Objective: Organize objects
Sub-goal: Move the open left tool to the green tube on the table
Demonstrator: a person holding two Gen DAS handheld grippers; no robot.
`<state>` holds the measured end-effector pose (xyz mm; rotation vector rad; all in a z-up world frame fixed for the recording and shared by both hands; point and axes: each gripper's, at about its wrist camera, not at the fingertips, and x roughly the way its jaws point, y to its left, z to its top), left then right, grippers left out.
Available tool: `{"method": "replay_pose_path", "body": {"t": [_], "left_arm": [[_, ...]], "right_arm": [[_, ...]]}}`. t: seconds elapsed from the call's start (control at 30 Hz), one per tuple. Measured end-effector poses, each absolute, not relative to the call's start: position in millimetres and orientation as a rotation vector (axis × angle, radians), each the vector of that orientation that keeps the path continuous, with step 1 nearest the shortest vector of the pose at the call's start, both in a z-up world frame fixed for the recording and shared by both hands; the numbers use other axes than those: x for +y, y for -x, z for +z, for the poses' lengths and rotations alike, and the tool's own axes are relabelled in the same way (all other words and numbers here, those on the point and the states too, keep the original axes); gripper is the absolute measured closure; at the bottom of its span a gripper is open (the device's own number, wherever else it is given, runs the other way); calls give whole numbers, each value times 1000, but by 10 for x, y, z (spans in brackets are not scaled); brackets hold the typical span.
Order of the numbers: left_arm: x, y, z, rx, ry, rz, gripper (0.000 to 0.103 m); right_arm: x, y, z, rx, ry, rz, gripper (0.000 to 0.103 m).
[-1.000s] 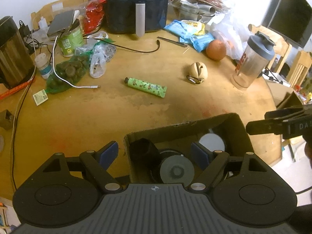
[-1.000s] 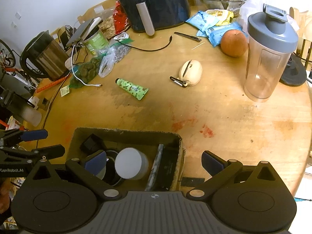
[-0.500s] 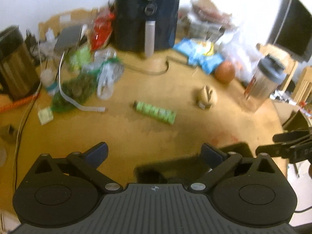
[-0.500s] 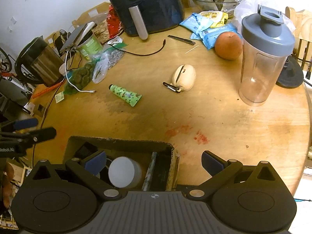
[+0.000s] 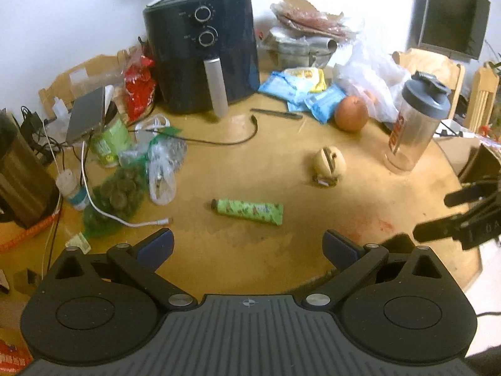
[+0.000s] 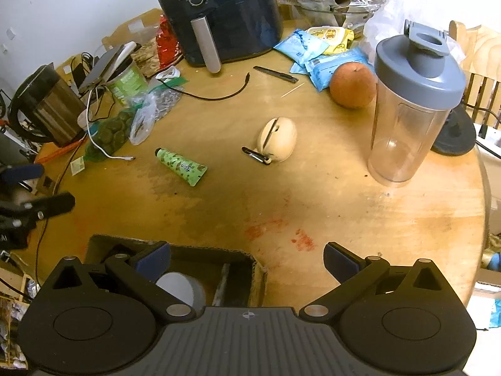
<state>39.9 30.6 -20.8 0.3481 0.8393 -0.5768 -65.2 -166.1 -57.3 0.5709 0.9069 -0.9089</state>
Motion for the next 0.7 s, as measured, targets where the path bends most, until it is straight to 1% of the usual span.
{"method": "replay_pose_path", "body": {"t": [0.3, 0.7], "left_arm": [[202, -603, -279, 827, -400, -558, 0], [105, -946, -480, 889, -412, -528, 0]], "right_arm": [[-1733, 599, -600, 907, -587, -988, 0], [-1852, 610, -641, 892, -668, -1127, 0]]}}
